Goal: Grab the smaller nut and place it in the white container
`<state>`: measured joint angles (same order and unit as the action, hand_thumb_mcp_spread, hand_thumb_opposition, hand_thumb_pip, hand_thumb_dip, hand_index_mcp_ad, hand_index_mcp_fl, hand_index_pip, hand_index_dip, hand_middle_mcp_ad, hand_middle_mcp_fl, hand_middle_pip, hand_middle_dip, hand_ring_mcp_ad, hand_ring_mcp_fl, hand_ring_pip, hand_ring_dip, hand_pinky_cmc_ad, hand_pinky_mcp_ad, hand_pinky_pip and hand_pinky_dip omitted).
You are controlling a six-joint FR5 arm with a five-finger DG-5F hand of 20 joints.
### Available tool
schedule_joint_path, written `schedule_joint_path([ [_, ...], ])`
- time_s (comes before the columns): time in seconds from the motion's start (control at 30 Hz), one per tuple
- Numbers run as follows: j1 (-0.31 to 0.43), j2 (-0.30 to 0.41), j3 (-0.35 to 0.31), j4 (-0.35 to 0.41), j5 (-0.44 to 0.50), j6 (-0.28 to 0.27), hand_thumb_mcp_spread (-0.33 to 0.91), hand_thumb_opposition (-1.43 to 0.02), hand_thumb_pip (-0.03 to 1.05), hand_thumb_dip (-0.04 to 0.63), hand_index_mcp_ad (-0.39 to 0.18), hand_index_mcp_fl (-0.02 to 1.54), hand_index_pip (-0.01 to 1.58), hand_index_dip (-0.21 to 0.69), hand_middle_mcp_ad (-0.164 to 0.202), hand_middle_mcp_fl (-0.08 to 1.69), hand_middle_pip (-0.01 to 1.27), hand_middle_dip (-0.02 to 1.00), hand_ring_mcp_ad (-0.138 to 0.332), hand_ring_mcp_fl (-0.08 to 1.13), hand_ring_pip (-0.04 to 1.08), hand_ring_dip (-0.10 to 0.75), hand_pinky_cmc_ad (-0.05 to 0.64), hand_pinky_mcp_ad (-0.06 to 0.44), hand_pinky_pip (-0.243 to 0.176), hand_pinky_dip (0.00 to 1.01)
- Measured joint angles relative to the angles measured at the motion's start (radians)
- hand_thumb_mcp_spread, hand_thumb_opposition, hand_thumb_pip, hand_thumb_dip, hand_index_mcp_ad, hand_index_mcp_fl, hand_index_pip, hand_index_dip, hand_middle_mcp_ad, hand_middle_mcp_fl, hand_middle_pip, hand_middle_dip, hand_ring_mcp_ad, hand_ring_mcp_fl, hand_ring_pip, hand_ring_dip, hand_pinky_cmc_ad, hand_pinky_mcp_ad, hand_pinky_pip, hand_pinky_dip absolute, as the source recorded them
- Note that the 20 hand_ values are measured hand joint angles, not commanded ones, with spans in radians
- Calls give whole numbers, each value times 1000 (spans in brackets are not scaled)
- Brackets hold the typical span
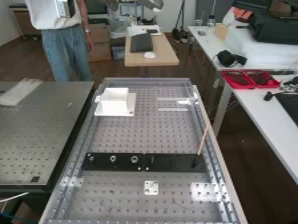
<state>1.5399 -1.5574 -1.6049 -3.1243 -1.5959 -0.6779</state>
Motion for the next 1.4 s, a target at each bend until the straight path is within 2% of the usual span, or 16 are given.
schedule_joint_path([
  [0.17, 1, 7, -33, 22, 9, 0, 218, -709, 319, 21, -10, 38, 72, 190, 73, 7, 138, 141, 168, 3, 87, 59, 412, 328, -112, 459],
  [0.27, 3, 20, -80, 60, 22, -3, 215, -709, 361, 16, -12, 38, 72, 199, 73, 7, 136, 141, 171, 3, 87, 59, 412, 328, -112, 463],
  [0.5, 9, 62, -222, 141, 79, -6, 218, -735, 450, 19, -10, 52, 66, 213, 75, 7, 136, 143, 173, 3, 87, 59, 408, 330, -120, 475],
  [0.63, 7, 79, -292, 180, 94, 14, 216, -742, 469, 49, -24, 58, 87, 281, 75, 9, 140, 159, 171, 3, 87, 59, 408, 330, -122, 480],
  [0.83, 5, 103, -415, 217, 155, 39, 220, -757, 550, 49, -24, 61, 87, 283, 75, 9, 138, 161, 176, 3, 87, 59, 410, 330, -122, 482],
  [1.0, 7, 120, -487, 236, 224, 42, 215, -771, 565, 79, -42, 65, 96, 283, 72, 5, 138, 166, 176, 3, 93, 65, 407, 330, -120, 492],
  [1.13, 8, 132, -544, 264, 273, 39, 225, -785, 646, 94, -51, 105, 101, 265, 75, 9, 138, 173, 178, 3, 94, 66, 408, 330, -120, 506],
  [1.3, 8, 138, -605, 308, 324, 41, 223, -785, 644, 113, -70, 101, 265, 199, 75, 5, 138, 171, 178, 3, 89, 75, 410, 328, -120, 522],
  [1.4, 9, 138, -641, 337, 353, 50, 222, -791, 709, 126, -70, 106, 452, 157, 73, 7, 136, 171, 178, 3, 89, 75, 405, 328, -120, 524],
])
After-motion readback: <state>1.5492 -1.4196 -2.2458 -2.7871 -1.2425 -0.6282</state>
